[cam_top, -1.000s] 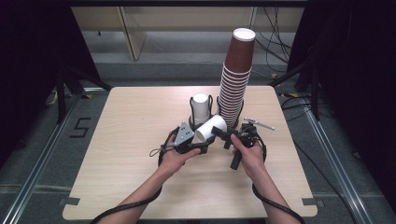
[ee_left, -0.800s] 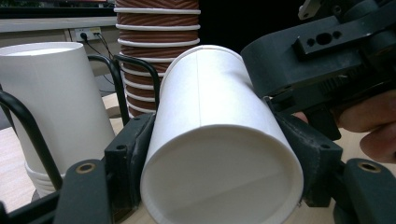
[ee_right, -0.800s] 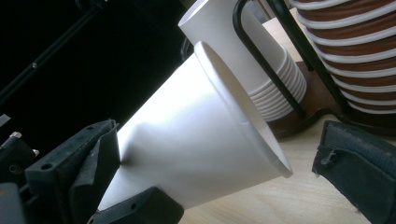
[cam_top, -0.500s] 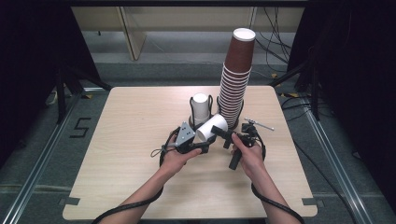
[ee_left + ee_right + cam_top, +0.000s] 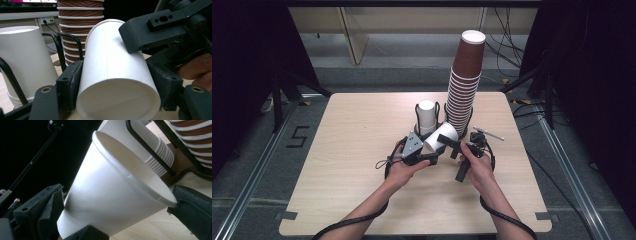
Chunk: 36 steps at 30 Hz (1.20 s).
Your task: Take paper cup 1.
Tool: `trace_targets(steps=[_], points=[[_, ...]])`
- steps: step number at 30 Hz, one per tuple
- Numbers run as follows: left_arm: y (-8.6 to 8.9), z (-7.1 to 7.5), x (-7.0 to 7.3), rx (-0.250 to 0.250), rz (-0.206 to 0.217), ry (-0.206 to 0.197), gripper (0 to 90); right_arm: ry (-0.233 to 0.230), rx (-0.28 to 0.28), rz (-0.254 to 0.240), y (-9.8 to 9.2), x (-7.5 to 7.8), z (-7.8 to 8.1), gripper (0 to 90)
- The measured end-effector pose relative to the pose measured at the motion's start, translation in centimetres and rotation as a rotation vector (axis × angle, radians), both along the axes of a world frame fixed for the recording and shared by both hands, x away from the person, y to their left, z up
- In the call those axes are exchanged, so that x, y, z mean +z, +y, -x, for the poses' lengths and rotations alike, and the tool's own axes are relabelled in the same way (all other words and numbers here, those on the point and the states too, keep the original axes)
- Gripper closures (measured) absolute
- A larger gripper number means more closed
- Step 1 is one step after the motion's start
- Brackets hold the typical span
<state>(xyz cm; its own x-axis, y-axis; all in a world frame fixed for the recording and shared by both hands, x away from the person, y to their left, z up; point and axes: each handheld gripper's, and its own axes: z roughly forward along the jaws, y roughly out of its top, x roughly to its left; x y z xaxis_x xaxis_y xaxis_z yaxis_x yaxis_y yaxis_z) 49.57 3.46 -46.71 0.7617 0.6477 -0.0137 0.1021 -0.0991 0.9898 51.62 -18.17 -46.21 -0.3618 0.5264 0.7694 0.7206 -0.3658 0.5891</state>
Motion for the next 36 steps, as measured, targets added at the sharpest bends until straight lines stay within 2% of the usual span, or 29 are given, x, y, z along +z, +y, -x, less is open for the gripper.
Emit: trace_targets(steps=[2, 7, 8, 9, 10, 12, 13, 15, 18, 19, 20, 21, 22, 23, 24, 26, 30, 32, 33, 36], points=[[-0.02, 0.01, -0.03, 0.001, -0.002, -0.001, 32.1, 0.025, 0.0, -0.019, 0.07, 0.03, 0.07, 0.5], [-0.23, 0.1, -0.13, -0.003, -0.005, 0.0, 32.1, 0.026, -0.009, -0.02, 0.15, -0.19, -0.08, 0.5], [-0.32, 0.15, -0.14, -0.006, -0.005, -0.002, 32.1, 0.035, -0.001, -0.038, 0.19, -0.21, -0.07, 0.5], [-0.42, 0.21, -0.13, -0.01, -0.007, 0.0, 32.1, 0.07, -0.007, -0.047, 0.32, -0.04, 0.03, 0.6], [-0.52, 0.26, -0.12, -0.013, -0.012, -0.004, 32.1, 0.044, -0.009, -0.031, 0.33, -0.23, -0.12, 0.8], [-0.67, 0.35, -0.1, -0.016, -0.019, -0.007, 32.1, 0.029, 0.0, -0.026, 0.41, -0.32, -0.21, 1.0], [-0.74, 0.4, -0.11, -0.015, -0.02, -0.007, 32.1, 0.031, -0.005, -0.016, 0.47, -0.33, -0.24, 1.4], [-0.84, 0.41, -0.17, -0.02, -0.02, -0.012, 32.1, 0.042, -0.011, -0.033, 0.57, -0.32, -0.24, 4.6], [-0.82, 0.48, -0.25, -0.02, -0.038, -0.007, 32.1, 0.041, -0.011, -0.025, 0.49, -0.28, -0.23, 8.7], [-0.8, 0.48, -0.29, -0.02, -0.044, -0.008, 32.1, 0.038, -0.009, -0.032, 0.44, -0.27, -0.21, 11.5], [-0.82, 0.48, -0.34, -0.019, -0.044, -0.006, 32.0, 0.019, -0.019, -0.013, 0.38, -0.33, -0.27, 14.5], [-0.83, 0.48, -0.36, -0.018, -0.042, -0.004, 32.0, 0.021, -0.022, -0.005, 0.38, -0.27, -0.26, 15.3], [-0.84, 0.48, -0.38, -0.018, -0.041, -0.002, 32.0, 0.012, -0.005, -0.016, 0.34, -0.32, -0.27, 16.6], [-0.84, 0.47, -0.38, -0.017, -0.042, -0.002, 32.0, 0.027, -0.017, -0.006, 0.45, -0.2, -0.18, 18.3], [-0.83, 0.46, -0.38, -0.016, -0.043, -0.001, 32.0, 0.08, -0.011, -0.046, 0.6, 0.11, 0.09, 20.1], [-0.8, 0.43, -0.37, -0.016, -0.047, 0.0, 32.0, 0.014, -0.01, -0.013, 0.54, -0.23, -0.14, 23.3], [-0.73, 0.45, -0.32, -0.015, -0.056, -0.002, 32.0, 0.011, -0.023, 0.002, 0.5, -0.07, -0.09, 25.8], [-0.69, 0.46, -0.31, -0.017, -0.062, -0.001, 32.1, 0.015, -0.02, -0.007, 0.53, 0.0, -0.06, 26.6], [-0.68, 0.47, -0.31, -0.017, -0.063, -0.001, 32.0, -0.016, -0.019, 0.017, 0.45, -0.09, -0.15, 27.0], [-0.64, 0.51, -0.25, -0.019, -0.073, 0.006, 32.0, -0.026, -0.017, 0.031, 0.45, 0.12, -0.03, 27.9]])
